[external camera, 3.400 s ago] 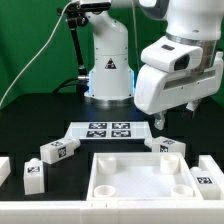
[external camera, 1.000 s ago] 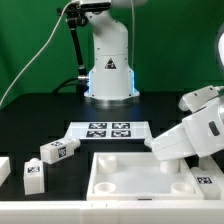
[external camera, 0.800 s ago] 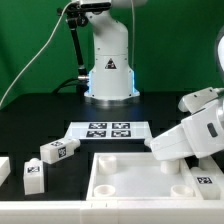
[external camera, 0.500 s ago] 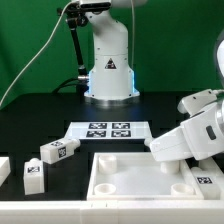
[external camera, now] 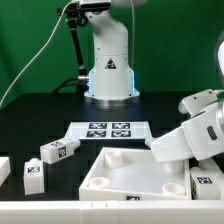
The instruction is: Assemble one leg
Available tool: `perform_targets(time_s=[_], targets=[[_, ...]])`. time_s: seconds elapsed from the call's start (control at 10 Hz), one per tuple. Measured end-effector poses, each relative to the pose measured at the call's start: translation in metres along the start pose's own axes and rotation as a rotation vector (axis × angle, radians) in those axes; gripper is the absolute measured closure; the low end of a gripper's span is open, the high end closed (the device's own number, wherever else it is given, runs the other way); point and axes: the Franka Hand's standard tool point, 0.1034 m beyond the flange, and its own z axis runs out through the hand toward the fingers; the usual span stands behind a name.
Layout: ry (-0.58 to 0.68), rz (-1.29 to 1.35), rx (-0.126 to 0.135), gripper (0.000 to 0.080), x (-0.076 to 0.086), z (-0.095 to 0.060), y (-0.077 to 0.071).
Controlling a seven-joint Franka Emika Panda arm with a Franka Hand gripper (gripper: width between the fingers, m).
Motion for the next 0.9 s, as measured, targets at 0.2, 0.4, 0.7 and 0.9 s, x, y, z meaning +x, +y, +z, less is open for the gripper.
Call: perform_targets(time_s=[0.2, 0.4, 0.7, 0.9], targets=[[0.000, -0.010, 0.000, 0.0525, 0.000, 0.000, 0.000], [0.003, -0.027, -0.001, 0.0525, -0.003, -0.003, 0.001], [0.004, -0.030, -0.002, 0.0525, -0.007, -0.008, 0.001], [0.006, -0.029, -0.004, 0.0525, -0.021, -0.019, 0.002]])
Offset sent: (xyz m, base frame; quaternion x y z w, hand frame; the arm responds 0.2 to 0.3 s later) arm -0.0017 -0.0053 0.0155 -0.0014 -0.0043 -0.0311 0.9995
